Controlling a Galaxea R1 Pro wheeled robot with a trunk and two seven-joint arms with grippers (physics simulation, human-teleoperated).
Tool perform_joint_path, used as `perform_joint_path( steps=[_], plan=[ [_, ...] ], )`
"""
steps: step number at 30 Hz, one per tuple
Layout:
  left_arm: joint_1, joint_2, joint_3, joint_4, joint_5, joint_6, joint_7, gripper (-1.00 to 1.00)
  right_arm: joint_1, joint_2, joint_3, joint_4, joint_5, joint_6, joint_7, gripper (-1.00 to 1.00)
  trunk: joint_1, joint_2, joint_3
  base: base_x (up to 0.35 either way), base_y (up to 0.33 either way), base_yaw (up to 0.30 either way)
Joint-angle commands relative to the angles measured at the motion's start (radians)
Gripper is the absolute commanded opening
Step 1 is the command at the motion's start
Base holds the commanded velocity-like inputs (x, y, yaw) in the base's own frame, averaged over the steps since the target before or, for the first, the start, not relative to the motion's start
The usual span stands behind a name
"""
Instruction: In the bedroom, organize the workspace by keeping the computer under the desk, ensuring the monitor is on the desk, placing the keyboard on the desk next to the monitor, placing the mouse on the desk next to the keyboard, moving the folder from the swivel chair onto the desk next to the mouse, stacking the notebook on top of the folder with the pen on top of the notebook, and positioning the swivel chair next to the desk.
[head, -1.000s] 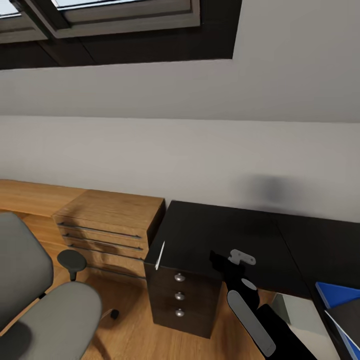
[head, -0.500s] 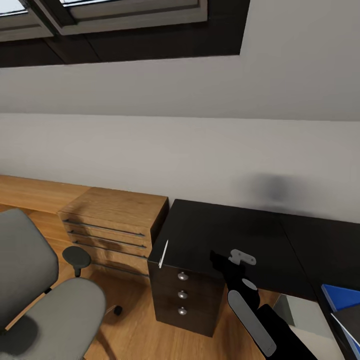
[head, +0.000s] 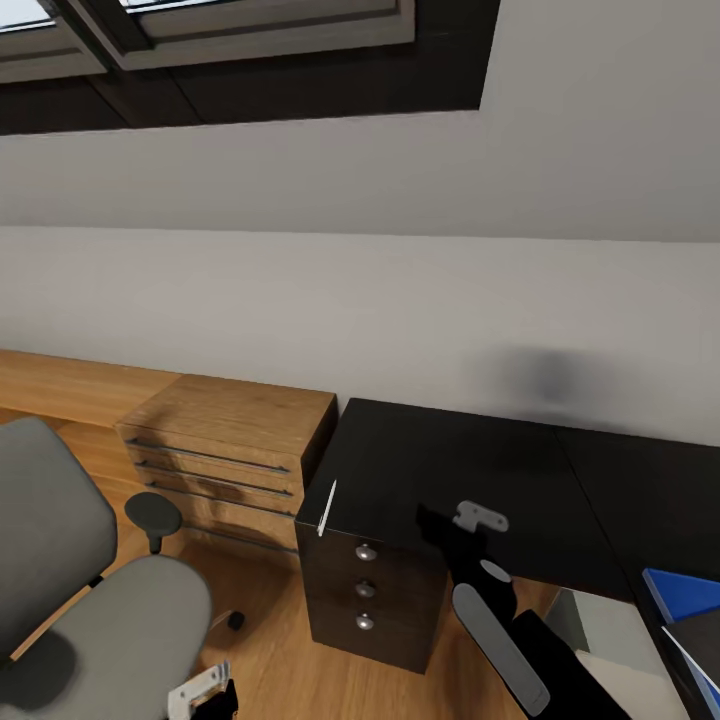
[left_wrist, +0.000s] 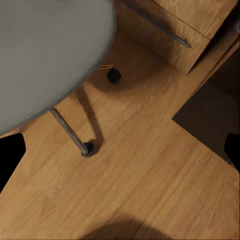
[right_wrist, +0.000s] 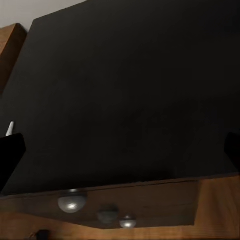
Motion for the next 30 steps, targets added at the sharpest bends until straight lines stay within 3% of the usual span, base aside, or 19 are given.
perform_joint_path(
  steps=[1,4,5,9,10,13,15,20,30],
  plan=[
    [0.0,0.003,-0.004,-0.023,0.008,0.018,0.01,1.0,-0.001,-0.001,0.003,-0.001,-0.003,0.006,-0.007,1.0,0.0,-0.001,-0.001,0.0,0.0,0.0],
    [0.0,0.006,-0.001,-0.076,0.009,0.089,0.024,1.0,-0.003,0.0,0.005,0.003,-0.003,0.009,-0.006,1.0,0.0,-0.001,-0.001,0.0,0.0,0.0],
    [0.0,0.006,0.035,-0.162,0.015,0.217,0.046,1.0,-0.019,0.006,0.006,0.042,-0.003,0.023,-0.007,1.0,0.0,-0.001,-0.001,0.0,0.0,0.0],
    [0.0,0.003,0.08,-0.236,0.018,0.293,0.053,1.0,-0.079,0.032,0.005,0.135,-0.003,0.063,-0.007,1.0,0.0,-0.001,-0.001,0.0,0.0,0.0],
    [0.0,0.0,0.108,-0.336,0.02,0.381,0.057,1.0,-0.205,0.08,0.002,0.346,-0.005,0.132,-0.005,1.0,0.0,-0.001,-0.001,0.0,0.0,0.0],
    [0.0,0.0,0.116,-0.395,0.021,0.44,0.058,1.0,-0.285,0.112,0.001,0.505,-0.006,0.153,0.006,1.0,0.0,-0.001,-0.001,0.0,0.0,0.0],
    [-0.001,0.0,0.123,-0.48,0.027,0.532,0.059,1.0,-0.385,0.154,0.001,0.718,-0.006,0.168,0.072,1.0,0.0,-0.001,-0.001,0.0,0.0,0.0],
    [-0.002,0.0,0.134,-0.526,0.045,0.602,0.06,1.0,-0.428,0.171,-0.005,0.817,-0.008,0.174,0.166,1.0,0.0,-0.001,-0.001,0.0,0.0,0.0],
    [-0.002,0.002,0.151,-0.542,0.068,0.629,0.06,1.0,-0.438,0.191,-0.004,0.848,-0.001,0.175,0.215,1.0,0.0,-0.001,-0.001,0.0,0.0,0.0]
  ],
)
